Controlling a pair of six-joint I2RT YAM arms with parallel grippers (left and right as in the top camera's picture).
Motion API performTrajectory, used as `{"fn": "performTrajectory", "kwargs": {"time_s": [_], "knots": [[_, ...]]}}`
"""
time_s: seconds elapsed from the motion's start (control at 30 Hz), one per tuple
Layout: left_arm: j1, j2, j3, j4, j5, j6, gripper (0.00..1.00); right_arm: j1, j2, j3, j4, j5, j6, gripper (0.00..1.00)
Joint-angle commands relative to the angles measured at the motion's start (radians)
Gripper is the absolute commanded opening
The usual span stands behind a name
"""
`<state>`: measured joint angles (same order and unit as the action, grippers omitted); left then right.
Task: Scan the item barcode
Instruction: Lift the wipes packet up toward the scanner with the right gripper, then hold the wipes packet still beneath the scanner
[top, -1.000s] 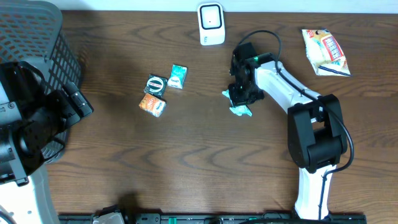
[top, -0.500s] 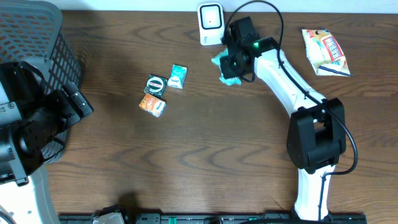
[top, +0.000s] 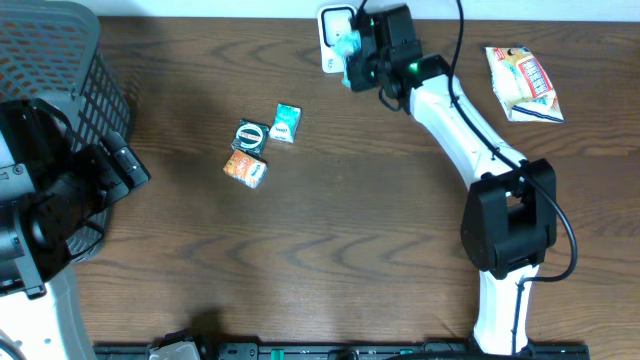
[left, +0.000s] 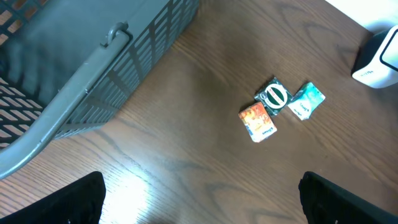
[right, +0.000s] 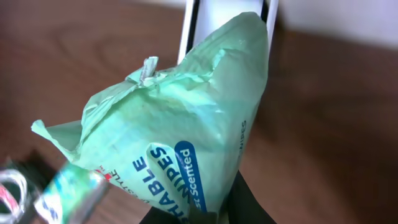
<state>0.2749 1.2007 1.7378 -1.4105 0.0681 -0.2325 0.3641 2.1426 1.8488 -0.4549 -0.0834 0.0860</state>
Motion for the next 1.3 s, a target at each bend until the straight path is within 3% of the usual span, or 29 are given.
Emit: {"fn": "performTrajectory", "kwargs": {"time_s": [0.0, 0.27, 0.67, 0.87, 1.03, 1.27], "knots": [[0.005, 0.0, -0.009, -0.002, -0.009, -0.002, 0.98, -0.005, -0.013, 0.079, 0.037, 0.05, -0.013, 0.01], [0.005, 0.0, -0.009, -0.002, -0.009, -0.002, 0.98, -0.003, 0.023, 0.157, 0.175, 0.108, -0.013, 0.01], [0.005, 0.0, -0.009, -0.002, -0.009, -0.002, 0.98, -0.007, 0.273, 0.514, 0.074, 0.108, -0.014, 0.01], [0.005, 0.0, -0.009, -0.002, -0.009, -0.002, 0.98, 0.0, 0.312, 0.521, 0.201, 0.112, -0.066, 0.01], [0.005, 0.0, -0.009, -0.002, -0.009, -0.002, 0.98, 0.022, 0.364, 0.521, 0.283, 0.204, -0.204, 0.01], [0.005, 0.0, -0.009, -0.002, -0.009, -0.002, 0.98, 0.04, 0.443, 0.521, 0.285, 0.269, -0.293, 0.01]]}}
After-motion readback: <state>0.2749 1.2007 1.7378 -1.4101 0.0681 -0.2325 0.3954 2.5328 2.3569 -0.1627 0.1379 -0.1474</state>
